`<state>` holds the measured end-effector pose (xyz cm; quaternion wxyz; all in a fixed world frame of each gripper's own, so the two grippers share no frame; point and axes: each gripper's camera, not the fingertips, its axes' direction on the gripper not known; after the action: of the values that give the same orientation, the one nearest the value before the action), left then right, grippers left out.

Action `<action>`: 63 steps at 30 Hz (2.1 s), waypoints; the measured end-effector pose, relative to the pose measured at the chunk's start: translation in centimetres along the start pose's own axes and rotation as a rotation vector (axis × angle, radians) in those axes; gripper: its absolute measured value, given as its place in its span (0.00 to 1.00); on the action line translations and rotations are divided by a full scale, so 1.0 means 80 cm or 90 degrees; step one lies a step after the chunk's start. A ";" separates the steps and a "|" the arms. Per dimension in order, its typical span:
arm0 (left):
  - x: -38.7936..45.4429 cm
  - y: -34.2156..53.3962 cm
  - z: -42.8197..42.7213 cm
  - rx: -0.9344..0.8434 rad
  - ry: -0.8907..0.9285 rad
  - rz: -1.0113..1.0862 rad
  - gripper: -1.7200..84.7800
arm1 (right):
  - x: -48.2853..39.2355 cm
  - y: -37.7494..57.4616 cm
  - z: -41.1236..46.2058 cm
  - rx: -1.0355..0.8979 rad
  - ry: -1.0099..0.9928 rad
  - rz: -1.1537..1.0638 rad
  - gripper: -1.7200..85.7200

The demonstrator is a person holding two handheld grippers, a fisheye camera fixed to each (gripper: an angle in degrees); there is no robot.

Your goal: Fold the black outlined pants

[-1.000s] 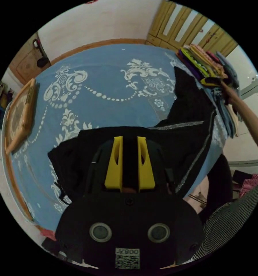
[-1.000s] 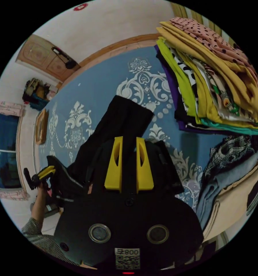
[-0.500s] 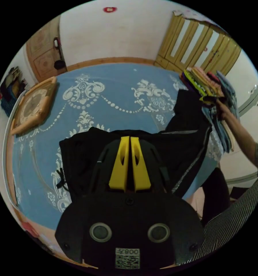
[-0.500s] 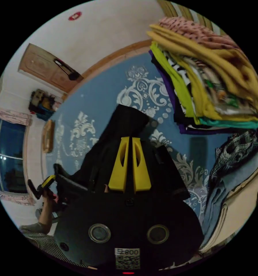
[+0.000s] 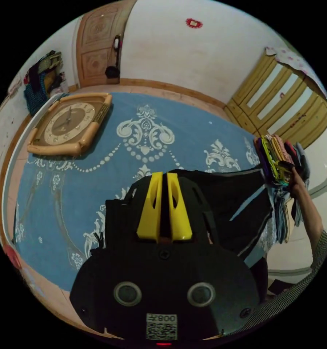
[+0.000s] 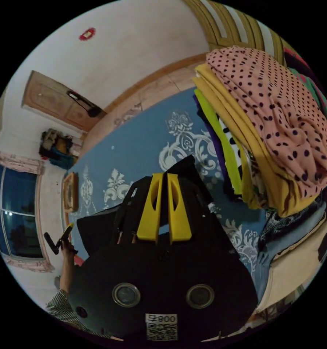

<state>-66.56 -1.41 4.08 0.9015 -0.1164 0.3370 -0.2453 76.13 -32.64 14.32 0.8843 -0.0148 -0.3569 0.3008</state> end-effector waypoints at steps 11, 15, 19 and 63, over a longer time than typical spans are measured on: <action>-0.090 0.169 -0.082 -0.096 0.018 -0.131 0.14 | 0.084 0.132 -0.008 -0.074 0.118 -0.095 0.10; -0.111 0.229 -0.103 -0.136 0.037 -0.222 0.15 | 0.113 0.148 -0.004 -0.101 0.164 -0.069 0.11; -0.107 0.242 -0.116 -0.142 0.009 -0.217 0.15 | 0.140 0.147 0.019 -0.153 0.221 -0.036 0.12; -0.178 0.122 -0.298 -0.050 0.025 -0.191 0.13 | 0.210 0.300 -0.091 -0.128 0.134 0.036 0.06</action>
<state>-88.12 13.30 -9.51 0.8428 -0.1955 0.3426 -0.3662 77.78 -2.50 13.59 0.9020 -0.1451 -0.2899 0.2851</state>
